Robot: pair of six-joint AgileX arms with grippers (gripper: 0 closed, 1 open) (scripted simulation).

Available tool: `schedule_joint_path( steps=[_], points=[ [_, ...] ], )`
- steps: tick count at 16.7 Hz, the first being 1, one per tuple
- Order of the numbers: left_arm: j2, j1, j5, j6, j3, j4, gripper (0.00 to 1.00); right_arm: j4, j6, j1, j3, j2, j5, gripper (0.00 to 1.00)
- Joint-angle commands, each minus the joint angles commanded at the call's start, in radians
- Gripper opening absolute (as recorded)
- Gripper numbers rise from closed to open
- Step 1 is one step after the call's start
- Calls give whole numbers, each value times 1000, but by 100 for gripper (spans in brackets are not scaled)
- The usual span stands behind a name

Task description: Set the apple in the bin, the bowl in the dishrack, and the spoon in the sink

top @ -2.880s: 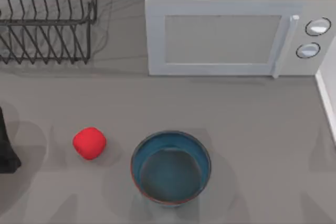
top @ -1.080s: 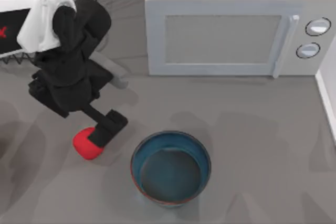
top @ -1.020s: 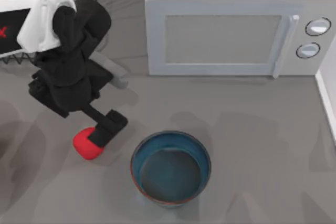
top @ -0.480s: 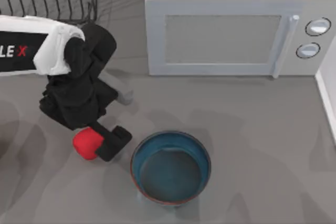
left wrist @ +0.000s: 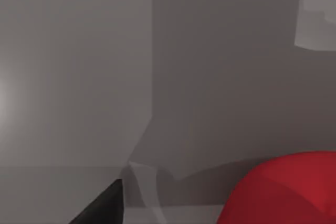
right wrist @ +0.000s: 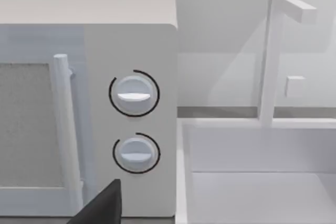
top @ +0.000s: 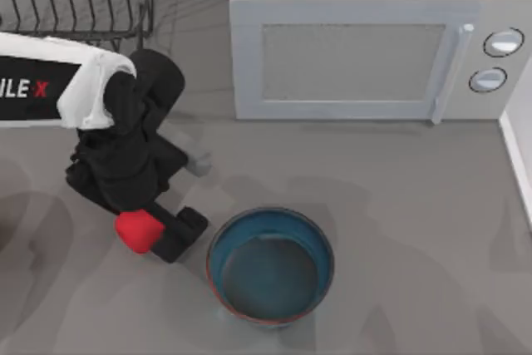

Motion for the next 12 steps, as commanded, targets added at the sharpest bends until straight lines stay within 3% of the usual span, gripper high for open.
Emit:
schedule_joint_path(
  steps=[11,12],
  points=[
    [0,0,0,0,0,0,2,0,0,0,0,0,0,100],
    [0,0,0,0,0,0,0,0,0,0,0,0,0,100]
  ],
)
